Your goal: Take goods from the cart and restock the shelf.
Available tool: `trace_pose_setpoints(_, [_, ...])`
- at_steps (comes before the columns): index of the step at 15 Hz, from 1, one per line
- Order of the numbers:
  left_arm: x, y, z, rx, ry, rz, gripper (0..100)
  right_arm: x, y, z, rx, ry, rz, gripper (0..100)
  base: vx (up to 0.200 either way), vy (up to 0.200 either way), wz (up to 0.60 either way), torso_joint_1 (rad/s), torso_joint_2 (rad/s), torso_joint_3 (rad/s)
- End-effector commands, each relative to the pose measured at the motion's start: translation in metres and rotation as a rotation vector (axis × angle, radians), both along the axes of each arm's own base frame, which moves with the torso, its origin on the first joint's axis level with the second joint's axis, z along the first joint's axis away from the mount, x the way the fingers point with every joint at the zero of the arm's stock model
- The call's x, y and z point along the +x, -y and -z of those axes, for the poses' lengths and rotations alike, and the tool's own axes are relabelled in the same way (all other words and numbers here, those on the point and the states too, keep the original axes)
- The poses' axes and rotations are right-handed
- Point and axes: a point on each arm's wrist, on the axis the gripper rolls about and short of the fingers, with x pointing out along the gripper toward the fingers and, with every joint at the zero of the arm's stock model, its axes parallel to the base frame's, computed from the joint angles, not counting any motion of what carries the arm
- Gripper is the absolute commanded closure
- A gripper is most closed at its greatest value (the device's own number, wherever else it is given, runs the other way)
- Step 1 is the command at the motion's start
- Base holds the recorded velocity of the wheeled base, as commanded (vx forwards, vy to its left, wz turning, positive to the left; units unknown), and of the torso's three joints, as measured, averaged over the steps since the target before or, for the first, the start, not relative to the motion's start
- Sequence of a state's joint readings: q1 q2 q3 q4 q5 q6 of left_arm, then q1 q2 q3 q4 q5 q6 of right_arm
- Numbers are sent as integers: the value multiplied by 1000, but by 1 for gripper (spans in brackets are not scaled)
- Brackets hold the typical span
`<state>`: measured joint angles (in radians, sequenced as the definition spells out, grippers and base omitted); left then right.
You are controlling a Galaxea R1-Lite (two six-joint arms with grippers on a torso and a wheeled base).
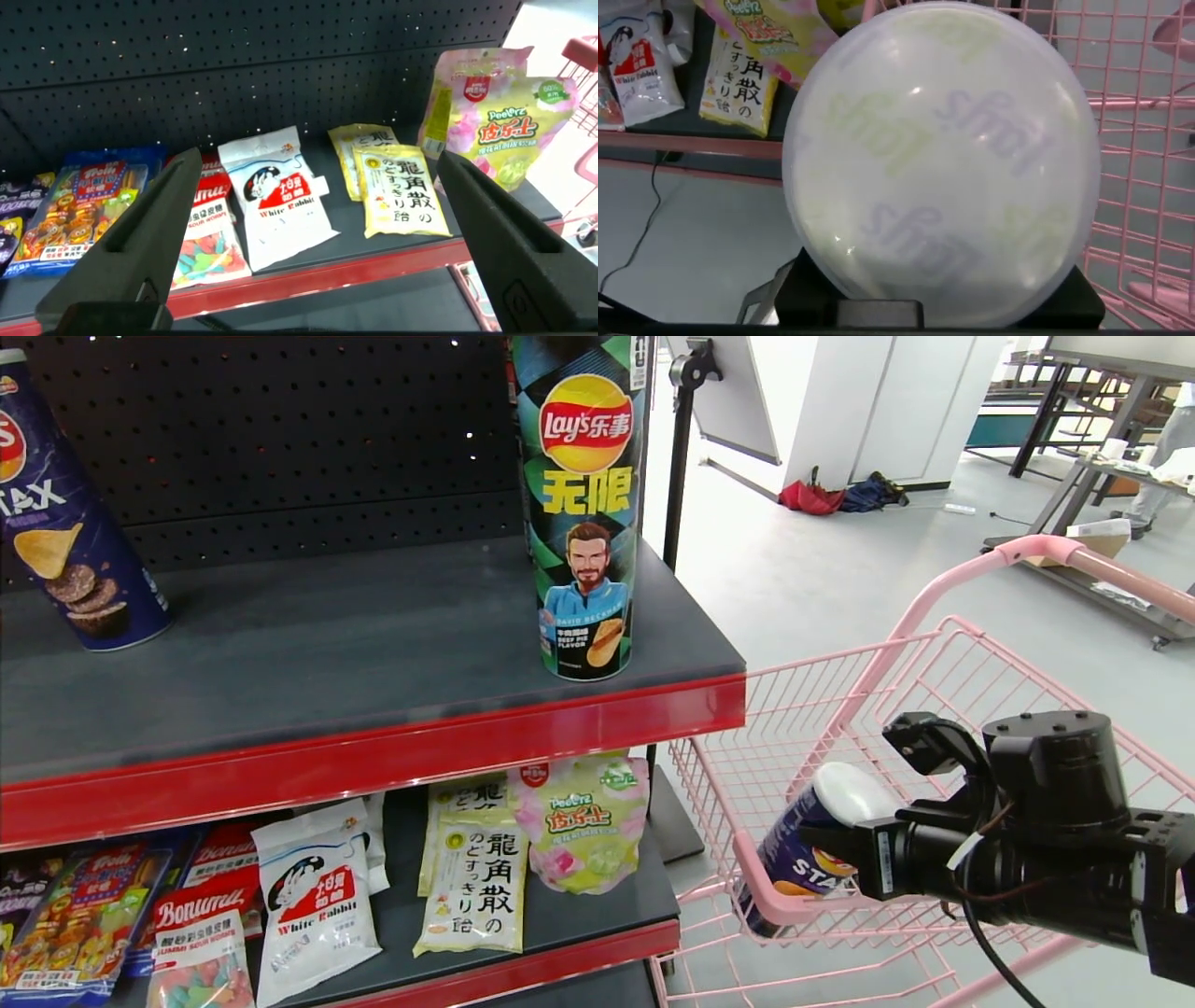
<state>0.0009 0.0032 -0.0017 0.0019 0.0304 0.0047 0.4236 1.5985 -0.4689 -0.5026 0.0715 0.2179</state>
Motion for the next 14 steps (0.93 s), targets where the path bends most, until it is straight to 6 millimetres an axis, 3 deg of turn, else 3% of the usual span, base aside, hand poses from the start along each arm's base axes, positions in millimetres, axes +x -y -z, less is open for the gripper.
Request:
trace_pose_setpoints(1, [0, 0, 0, 0, -1, -1, 0, 3, 4, -14, -10, 65, 44, 100, 0, 0, 0, 0, 0, 0])
trace_pose_setpoints(4, [0, 0, 0, 1, -1, -1, 0, 18, 19, -55, -93, 272, 52, 100, 0, 0, 0, 0, 0, 0])
trace_pose_setpoints(5, [0, 0, 0, 1, -1, -1, 0, 23, 29, -94, -125, 353, 64, 100, 0, 0, 0, 0, 0, 0])
trace_pose_setpoints(6, [0, 0, 0, 0, -1, -1, 0, 20, 32, -117, -125, 354, 69, 100, 0, 0, 0, 0, 0, 0])
trace_pose_setpoints(7, [0, 0, 0, 0, -1, -1, 0, 19, 32, -119, -124, 355, 69, 100, 0, 0, 0, 0, 0, 0])
trace_pose_setpoints(9, [0, 0, 0, -3, -3, 1, 0, -2, 42, -169, -122, 381, 93, 100, 0, 0, 0, 0, 0, 0])
trace_pose_setpoints(11, [0, 0, 0, -2, -1, 1, 0, -28, 53, -189, -131, 385, 121, 100, 0, 0, 0, 0, 0, 0])
trace_pose_setpoints(14, [0, 0, 0, 0, -3, 2, 0, -85, 77, -217, -154, 345, 191, 100, 0, 0, 0, 0, 0, 0])
